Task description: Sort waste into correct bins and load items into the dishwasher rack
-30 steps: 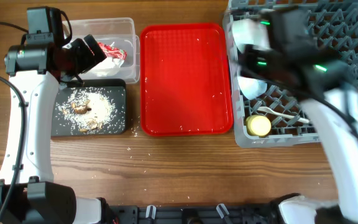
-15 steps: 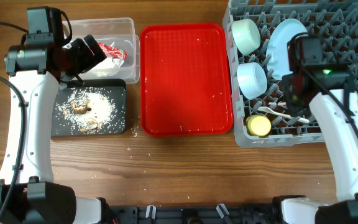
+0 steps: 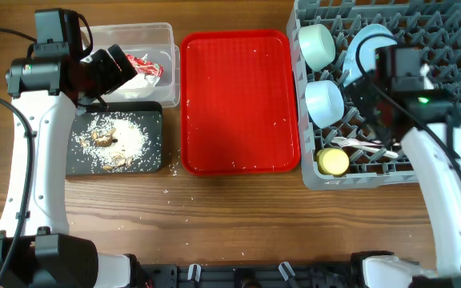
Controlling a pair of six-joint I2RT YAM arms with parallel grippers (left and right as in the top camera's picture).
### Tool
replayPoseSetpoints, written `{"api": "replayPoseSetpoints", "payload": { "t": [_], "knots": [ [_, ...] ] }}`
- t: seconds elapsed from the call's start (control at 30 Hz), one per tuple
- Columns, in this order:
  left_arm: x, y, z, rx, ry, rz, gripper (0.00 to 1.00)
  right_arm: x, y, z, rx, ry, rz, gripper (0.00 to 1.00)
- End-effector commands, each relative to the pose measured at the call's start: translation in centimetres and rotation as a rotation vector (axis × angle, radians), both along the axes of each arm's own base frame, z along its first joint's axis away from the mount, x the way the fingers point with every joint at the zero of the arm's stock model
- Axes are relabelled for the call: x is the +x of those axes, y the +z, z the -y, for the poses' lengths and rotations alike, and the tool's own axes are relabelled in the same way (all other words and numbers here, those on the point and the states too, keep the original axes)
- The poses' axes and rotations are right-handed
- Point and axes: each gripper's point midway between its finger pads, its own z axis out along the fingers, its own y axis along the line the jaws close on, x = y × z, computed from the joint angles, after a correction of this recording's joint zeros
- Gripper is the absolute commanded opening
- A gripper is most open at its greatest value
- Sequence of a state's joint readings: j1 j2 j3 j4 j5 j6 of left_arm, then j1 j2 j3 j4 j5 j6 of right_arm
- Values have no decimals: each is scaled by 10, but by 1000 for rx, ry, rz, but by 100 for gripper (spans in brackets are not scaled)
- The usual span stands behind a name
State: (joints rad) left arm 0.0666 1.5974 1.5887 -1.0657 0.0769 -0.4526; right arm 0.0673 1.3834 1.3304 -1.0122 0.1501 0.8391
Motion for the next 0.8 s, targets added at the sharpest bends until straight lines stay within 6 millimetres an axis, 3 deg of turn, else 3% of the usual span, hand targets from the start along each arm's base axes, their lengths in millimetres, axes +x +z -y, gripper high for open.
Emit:
{"api": "replayPoseSetpoints", "payload": {
  "t": [0.0, 0.13, 0.3, 0.53, 0.67, 0.77],
  "knots": [
    [0, -5, 3, -11, -8, -12, 100, -23, 84, -58, -150, 741, 225, 100],
    [0, -5, 3, -11, -8, -12, 100, -49, 117, -63, -166, 766, 342, 100],
    [0, -5, 3, -11, -8, -12, 100, -64, 132, -62, -181, 763, 394, 100],
    [0, -5, 3, -11, -8, -12, 100, -57, 134, -60, -255, 792, 409, 100],
    [0, -5, 3, -11, -8, -12, 100, -48, 154, -60, -325, 754, 635, 100],
    [0, -5, 3, -11, -8, -12, 100, -52, 143, -56, -390, 729, 792, 100]
  ]
}}
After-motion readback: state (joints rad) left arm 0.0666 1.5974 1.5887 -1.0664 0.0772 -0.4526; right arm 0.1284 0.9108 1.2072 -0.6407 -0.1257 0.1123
